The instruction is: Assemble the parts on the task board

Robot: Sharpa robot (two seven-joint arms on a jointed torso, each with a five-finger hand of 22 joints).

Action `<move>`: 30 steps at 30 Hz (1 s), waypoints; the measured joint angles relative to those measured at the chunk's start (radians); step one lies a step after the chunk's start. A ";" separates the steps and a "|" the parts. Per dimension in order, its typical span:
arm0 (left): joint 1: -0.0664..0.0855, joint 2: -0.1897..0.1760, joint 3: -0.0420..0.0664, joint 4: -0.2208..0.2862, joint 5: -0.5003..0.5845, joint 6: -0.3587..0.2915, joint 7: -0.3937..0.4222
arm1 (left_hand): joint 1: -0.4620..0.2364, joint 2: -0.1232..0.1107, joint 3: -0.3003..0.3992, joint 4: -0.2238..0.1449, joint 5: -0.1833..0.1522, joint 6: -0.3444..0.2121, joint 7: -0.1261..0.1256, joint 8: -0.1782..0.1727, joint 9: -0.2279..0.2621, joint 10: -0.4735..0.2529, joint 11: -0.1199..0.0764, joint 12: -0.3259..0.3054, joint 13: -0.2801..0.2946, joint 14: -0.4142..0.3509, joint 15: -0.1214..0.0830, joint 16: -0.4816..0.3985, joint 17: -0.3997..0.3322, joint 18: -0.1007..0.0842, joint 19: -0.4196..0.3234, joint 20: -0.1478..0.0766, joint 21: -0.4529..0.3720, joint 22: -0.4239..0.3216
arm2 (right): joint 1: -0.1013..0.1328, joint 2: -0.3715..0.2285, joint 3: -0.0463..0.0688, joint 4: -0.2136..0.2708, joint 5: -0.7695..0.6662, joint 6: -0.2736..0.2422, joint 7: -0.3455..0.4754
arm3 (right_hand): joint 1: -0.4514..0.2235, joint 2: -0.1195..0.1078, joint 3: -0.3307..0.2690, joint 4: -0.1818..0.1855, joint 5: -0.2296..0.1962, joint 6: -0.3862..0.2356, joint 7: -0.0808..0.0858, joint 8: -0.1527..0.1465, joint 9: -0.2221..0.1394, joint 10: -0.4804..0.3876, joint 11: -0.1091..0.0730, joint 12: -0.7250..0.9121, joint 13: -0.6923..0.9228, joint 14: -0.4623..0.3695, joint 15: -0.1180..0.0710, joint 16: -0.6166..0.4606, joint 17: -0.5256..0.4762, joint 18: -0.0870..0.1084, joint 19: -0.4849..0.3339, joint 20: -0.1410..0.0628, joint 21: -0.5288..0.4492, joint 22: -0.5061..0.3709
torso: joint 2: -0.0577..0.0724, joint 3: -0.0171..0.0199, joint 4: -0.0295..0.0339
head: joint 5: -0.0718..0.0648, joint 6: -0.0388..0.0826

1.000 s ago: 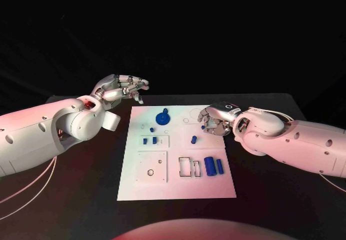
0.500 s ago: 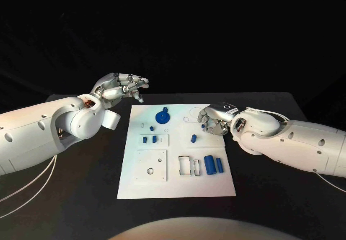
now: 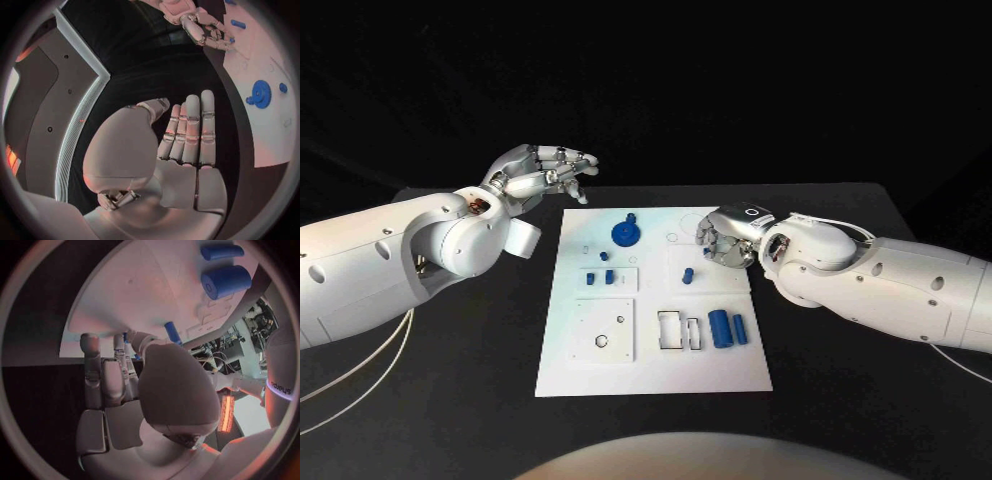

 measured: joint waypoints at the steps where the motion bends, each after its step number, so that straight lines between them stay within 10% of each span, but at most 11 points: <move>1: 0.000 0.000 0.000 0.000 0.000 0.000 0.000 | 0.000 0.000 0.000 0.000 0.000 0.000 0.000 0.000 0.000 0.000 0.000 0.000 0.000 0.000 0.000 0.000 0.000 0.000 0.000 0.000 0.000 0.000 | 0.000 0.001 0.000 -0.001 -0.002 0.000 -0.001 | 0.000 0.000 0.002 -0.002 0.000 0.003 -0.003 0.003 0.001 0.005 -0.002 0.000 0.000 0.002 -0.002 0.003 0.004 0.000 0.002 -0.002 0.007 0.004 | 0.000 0.0000 0.0000 | 0.000 0.000; 19: 0.000 -0.002 0.000 0.007 -0.036 0.003 -0.010 | 0.000 0.000 -0.003 -0.003 0.000 -0.004 0.004 0.006 0.001 -0.018 0.003 0.000 -0.003 -0.004 0.004 0.000 -0.002 0.000 0.004 0.004 -0.008 -0.006 | -0.002 0.011 0.005 -0.001 -0.051 0.028 -0.021 | -0.013 0.040 0.088 -0.089 0.000 0.022 -0.003 0.023 0.023 0.047 -0.017 -0.020 0.002 0.003 -0.014 -0.015 -0.026 0.000 -0.007 -0.015 0.004 0.029 | -0.001 -0.0011 -0.0015 | -0.001 -0.010; 30: 0.000 -0.002 0.000 0.005 -0.048 0.009 -0.016 | 0.000 0.000 -0.003 -0.003 0.000 -0.004 0.004 0.006 0.001 -0.032 0.003 0.000 -0.004 -0.007 0.007 -0.004 -0.003 0.000 0.004 0.004 -0.012 -0.010 | -0.002 0.011 0.005 0.009 -0.085 0.042 -0.034 | -0.046 0.066 0.165 -0.112 -0.003 0.068 -0.011 0.010 0.031 0.015 0.009 -0.063 -0.006 -0.023 -0.002 -0.047 -0.071 0.000 -0.037 -0.003 -0.016 0.040 | -0.001 -0.0008 -0.0007 | -0.002 -0.012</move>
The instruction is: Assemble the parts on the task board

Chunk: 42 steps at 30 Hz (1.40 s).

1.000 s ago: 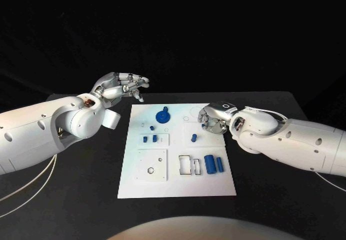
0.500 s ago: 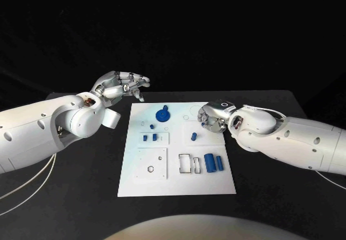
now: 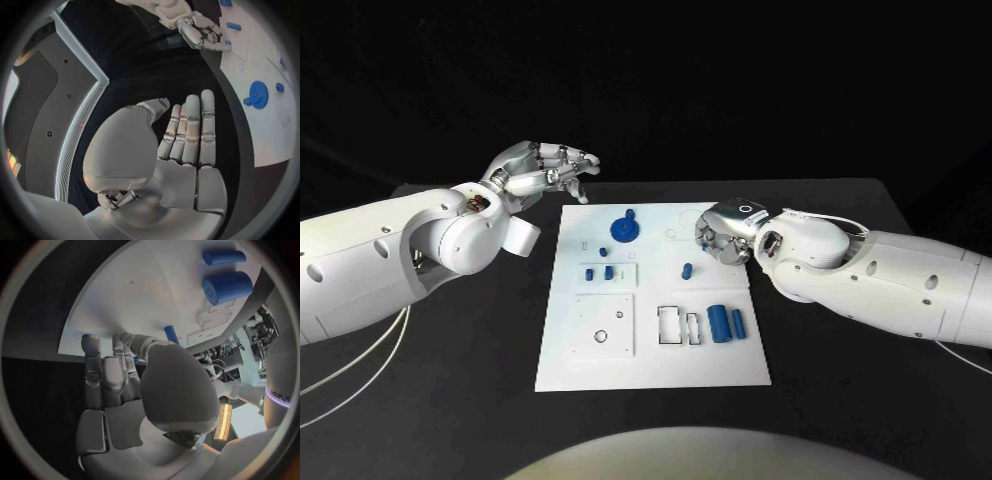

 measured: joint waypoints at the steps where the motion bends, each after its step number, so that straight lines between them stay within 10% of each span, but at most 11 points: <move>1: 0.000 0.000 0.000 0.000 0.000 0.001 0.000 | 0.000 0.000 0.000 0.000 0.000 0.000 0.000 0.000 0.000 0.000 0.000 0.000 0.000 0.000 0.000 0.000 0.000 0.000 0.000 0.000 0.000 0.000 | 0.000 0.000 0.000 0.001 -0.003 0.000 -0.001 | -0.004 -0.001 0.010 -0.002 0.000 0.001 -0.002 0.000 0.003 0.004 -0.004 -0.003 0.000 0.000 0.000 0.000 0.001 0.000 0.000 0.000 0.004 0.004 | 0.000 0.0000 0.0001 | 0.000 0.000; 42: 0.000 -0.001 0.000 -0.002 -0.005 0.015 -0.012 | -0.004 0.004 -0.003 -0.003 0.000 -0.021 0.007 0.000 0.000 -0.018 0.004 0.000 -0.003 -0.003 0.003 0.000 -0.002 0.000 0.004 0.004 -0.011 -0.007 | -0.016 -0.035 -0.010 0.039 0.010 -0.119 -0.018 | -0.051 -0.009 0.077 -0.041 0.002 0.015 -0.011 0.024 0.029 0.050 -0.014 -0.021 -0.016 0.009 -0.009 0.014 0.026 0.000 0.020 -0.005 0.062 0.056 | 0.000 -0.0004 0.0003 | 0.001 0.001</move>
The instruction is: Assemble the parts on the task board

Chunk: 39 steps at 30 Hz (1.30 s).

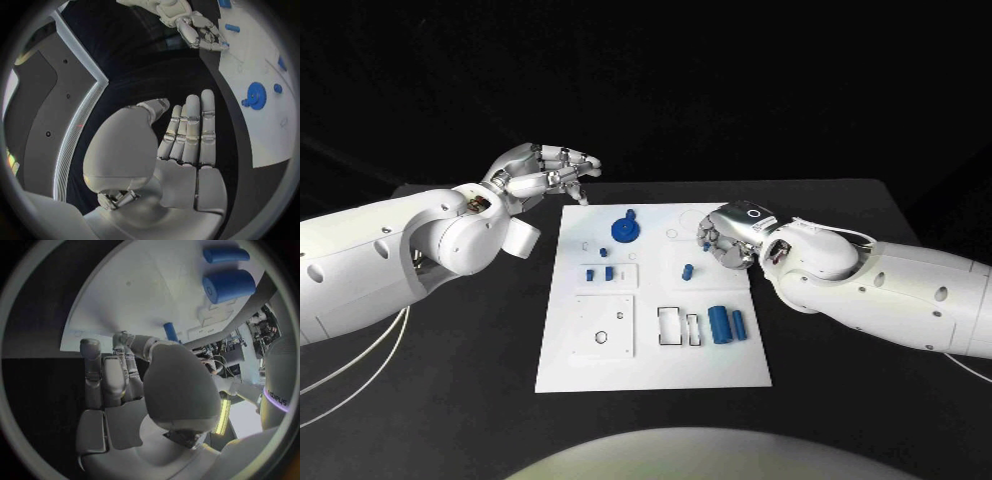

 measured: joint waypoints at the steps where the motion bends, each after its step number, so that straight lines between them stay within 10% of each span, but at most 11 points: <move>1: 0.000 0.000 0.000 -0.001 0.000 0.000 0.000 | 0.000 0.000 0.000 0.000 0.000 0.000 0.000 0.000 0.000 0.000 0.000 0.000 0.000 0.000 0.000 0.000 0.000 0.000 0.000 0.000 0.000 0.000 | 0.001 -0.002 0.000 0.002 0.002 -0.002 0.000 | -0.001 -0.001 0.000 0.000 0.000 0.000 0.000 0.000 0.000 0.000 0.000 0.000 0.000 0.000 0.000 0.000 0.000 0.000 0.000 0.000 0.000 0.000 | 0.000 -0.0001 0.0000 | 0.000 0.000; 25: 0.000 0.005 0.000 -0.015 -0.001 0.003 -0.003 | 0.000 0.000 0.000 0.000 0.000 0.000 0.000 0.000 0.000 -0.007 0.000 0.004 -0.001 -0.003 -0.004 0.000 0.000 0.000 0.000 0.000 -0.004 -0.002 | 0.035 -0.053 0.013 0.157 0.034 -0.021 -0.005 | -0.006 -0.007 0.001 0.001 -0.005 -0.002 0.002 0.005 0.000 0.001 0.002 0.001 0.000 0.000 0.000 0.000 0.003 0.000 0.013 0.001 0.020 0.011 | -0.002 -0.0007 -0.0010 | 0.008 0.012; 39: 0.000 0.022 0.000 -0.028 -0.001 0.004 -0.005 | 0.000 0.000 0.000 0.000 0.000 0.000 0.000 0.000 0.000 -0.011 0.004 0.004 -0.001 -0.003 -0.004 0.000 0.000 0.000 0.000 0.000 -0.004 -0.003 | 0.010 0.070 0.012 0.221 0.037 -0.013 -0.005 | -0.009 -0.012 0.004 -0.002 -0.001 -0.002 0.002 0.004 0.000 0.002 0.002 0.000 0.000 0.000 0.000 0.000 0.005 0.000 0.014 0.000 0.020 0.011 | -0.002 -0.0033 0.0042 | 0.078 0.005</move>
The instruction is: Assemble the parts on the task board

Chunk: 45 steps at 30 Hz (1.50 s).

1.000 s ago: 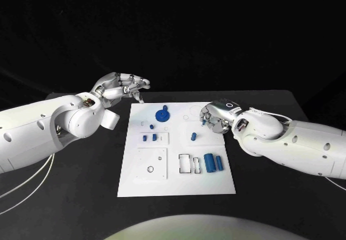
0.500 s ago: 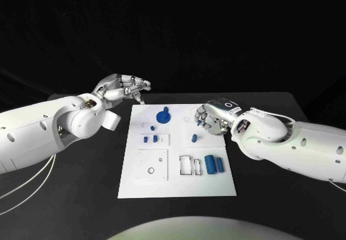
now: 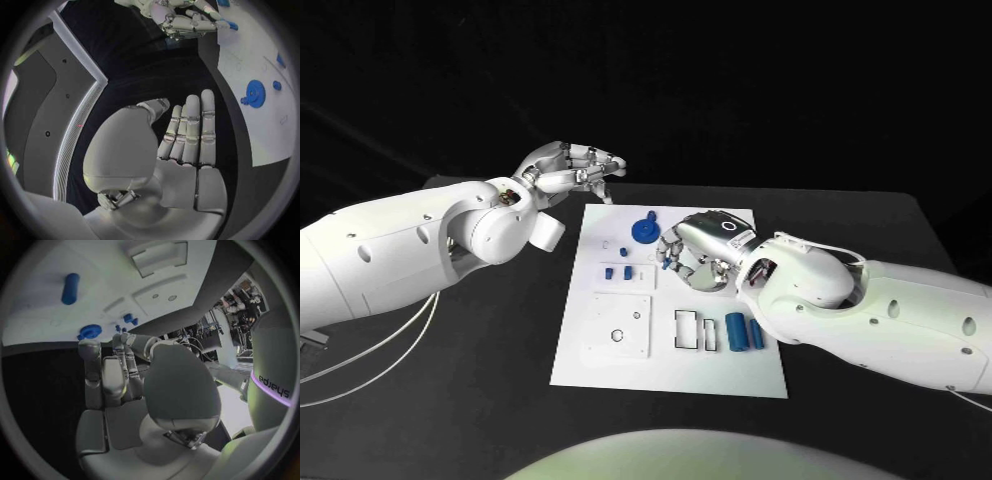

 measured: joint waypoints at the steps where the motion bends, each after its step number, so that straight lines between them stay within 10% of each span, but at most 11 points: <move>1: 0.000 0.002 0.000 -0.001 0.000 0.000 0.000 | 0.000 0.000 0.000 0.000 0.000 0.000 0.000 0.000 0.000 0.000 0.000 0.000 0.000 0.000 0.000 0.000 0.000 0.000 0.000 0.000 0.000 0.000 | -0.005 0.010 -0.001 0.000 0.000 0.002 0.000 | 0.000 0.000 0.000 0.000 0.000 0.000 0.000 0.000 0.000 0.000 0.000 0.000 0.000 0.000 0.000 0.000 0.000 0.000 0.000 0.000 0.000 0.000 | 0.000 -0.0005 0.0000 | 0.005 -0.001; 20: 0.000 0.027 0.000 -0.010 0.000 0.001 -0.006 | 0.000 0.000 0.000 0.000 0.000 0.000 0.000 0.000 0.000 0.000 0.000 0.000 0.000 0.000 0.000 0.000 0.000 0.000 0.000 0.000 0.000 0.000 | -0.091 0.103 -0.014 -0.052 0.001 0.045 0.003 | -0.004 0.002 0.000 0.000 -0.001 -0.002 0.001 0.000 0.001 0.001 0.002 0.000 0.000 0.000 0.000 0.000 0.001 0.000 0.000 0.000 0.000 0.000 | 0.000 -0.0007 0.0000 | 0.057 -0.021; 45: 0.000 0.030 0.000 -0.015 0.000 0.006 -0.010 | 0.000 0.000 0.000 0.000 0.000 -0.004 0.004 0.000 0.000 -0.003 0.003 0.005 0.000 -0.004 0.004 0.000 -0.001 0.000 0.000 0.000 -0.005 -0.003 | -0.111 0.124 -0.016 -0.071 0.000 0.057 0.003 | -0.002 0.006 0.001 -0.004 0.000 -0.003 -0.002 -0.002 0.001 0.000 0.003 0.000 -0.002 0.004 -0.004 0.000 0.002 0.000 0.000 0.000 -0.001 -0.001 | 0.001 0.0007 -0.0004 | 0.066 -0.035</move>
